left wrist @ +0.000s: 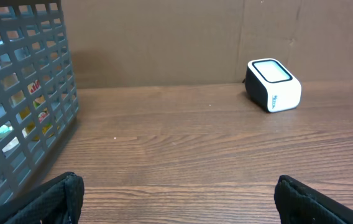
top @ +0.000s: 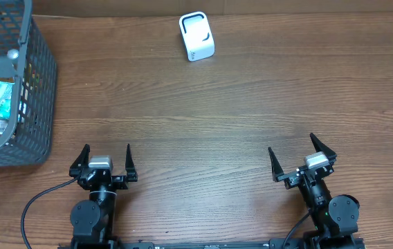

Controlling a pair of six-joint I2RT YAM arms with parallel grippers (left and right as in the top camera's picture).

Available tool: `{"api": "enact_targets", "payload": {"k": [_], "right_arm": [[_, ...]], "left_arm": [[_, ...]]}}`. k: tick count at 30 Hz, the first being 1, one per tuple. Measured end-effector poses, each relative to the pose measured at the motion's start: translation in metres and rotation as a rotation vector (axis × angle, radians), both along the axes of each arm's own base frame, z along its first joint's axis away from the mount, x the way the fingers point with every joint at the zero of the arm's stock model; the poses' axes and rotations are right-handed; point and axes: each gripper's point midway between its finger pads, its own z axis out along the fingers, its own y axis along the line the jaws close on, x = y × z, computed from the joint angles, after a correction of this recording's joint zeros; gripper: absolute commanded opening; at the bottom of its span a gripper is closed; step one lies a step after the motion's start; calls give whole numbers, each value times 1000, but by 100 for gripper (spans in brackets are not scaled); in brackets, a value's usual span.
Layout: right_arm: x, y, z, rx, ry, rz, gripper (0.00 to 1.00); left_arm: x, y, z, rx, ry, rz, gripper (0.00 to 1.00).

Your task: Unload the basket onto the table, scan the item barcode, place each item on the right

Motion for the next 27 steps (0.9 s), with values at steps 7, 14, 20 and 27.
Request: {"api": "enact_targets", "payload": {"k": [7, 14, 20, 27], "right_arm": [[0, 0, 0, 0, 0, 0, 100], [0, 0, 0, 0, -1, 0, 100], [0, 0, 0, 0, 0, 0, 100], [0, 0, 0, 0, 0, 0, 100]], "left_arm": [[0, 2, 1, 1, -5, 11, 99], [0, 5, 3, 3, -14, 30, 99], [0, 2, 22, -2, -80, 10, 100], [-23, -4, 89, 6, -91, -30, 100]]}}
